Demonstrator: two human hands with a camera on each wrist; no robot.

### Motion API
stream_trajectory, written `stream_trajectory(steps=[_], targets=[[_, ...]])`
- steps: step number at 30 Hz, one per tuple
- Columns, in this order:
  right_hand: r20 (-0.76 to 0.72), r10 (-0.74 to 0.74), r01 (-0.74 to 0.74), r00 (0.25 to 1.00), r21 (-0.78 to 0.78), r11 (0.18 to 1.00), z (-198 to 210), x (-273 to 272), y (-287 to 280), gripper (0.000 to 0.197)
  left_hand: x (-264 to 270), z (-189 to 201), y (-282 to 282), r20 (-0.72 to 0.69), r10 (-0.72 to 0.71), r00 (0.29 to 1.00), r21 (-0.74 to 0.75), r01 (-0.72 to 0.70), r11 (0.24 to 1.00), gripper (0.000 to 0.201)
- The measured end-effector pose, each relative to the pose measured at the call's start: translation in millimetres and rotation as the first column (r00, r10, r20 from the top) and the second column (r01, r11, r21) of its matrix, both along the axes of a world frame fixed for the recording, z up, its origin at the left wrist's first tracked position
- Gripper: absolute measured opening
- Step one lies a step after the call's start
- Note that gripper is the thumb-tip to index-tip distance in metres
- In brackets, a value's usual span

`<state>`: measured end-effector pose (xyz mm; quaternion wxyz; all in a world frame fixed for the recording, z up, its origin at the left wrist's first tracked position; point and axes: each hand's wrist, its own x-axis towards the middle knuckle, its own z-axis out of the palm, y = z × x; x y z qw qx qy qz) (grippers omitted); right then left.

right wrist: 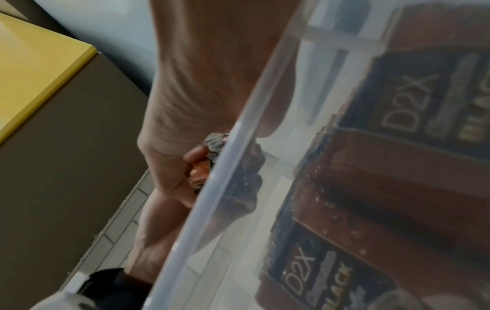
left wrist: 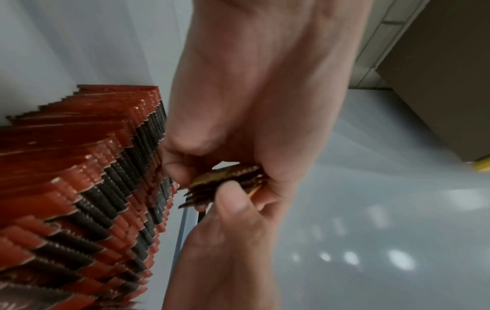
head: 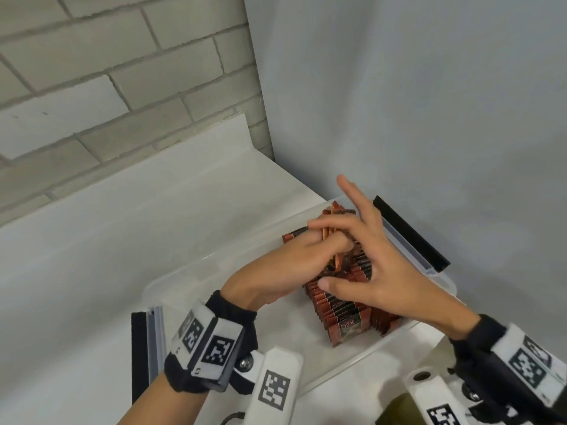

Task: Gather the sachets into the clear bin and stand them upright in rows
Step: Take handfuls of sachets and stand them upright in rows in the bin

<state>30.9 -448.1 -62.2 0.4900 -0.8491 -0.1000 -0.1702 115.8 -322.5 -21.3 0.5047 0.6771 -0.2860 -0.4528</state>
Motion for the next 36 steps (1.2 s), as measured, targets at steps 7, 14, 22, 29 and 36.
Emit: stream_trajectory(steps=[7,14,22,29,36], targets=[[0.042,-0.043,0.044,0.998,-0.009,0.999,-0.7,3.8,2.4,0.059,0.2,0.5,1.3,-0.031,-0.038,0.999,-0.029,0.037,0.999,0.015],[0.036,-0.013,0.012,0.999,0.014,1.0,1.9,0.7,3.6,0.091,16.8,-3.3,2.5,-0.313,0.177,0.933,-0.138,-0.229,0.964,0.096],[-0.06,0.023,-0.017,0.998,0.09,0.996,-0.1,-0.3,3.3,0.1,17.8,-8.7,3.3,-0.356,0.194,0.914,-0.18,-0.27,0.946,0.106],[-0.034,-0.035,0.036,0.999,0.041,0.998,4.4,0.0,3.8,0.077,17.0,-8.4,6.5,-0.3,0.078,0.951,-0.153,-0.129,0.98,0.063],[-0.016,-0.097,0.097,0.995,-0.015,0.995,0.4,2.0,2.3,0.077,15.1,-3.9,5.2,-0.292,0.032,0.956,-0.097,-0.063,0.993,0.028]])
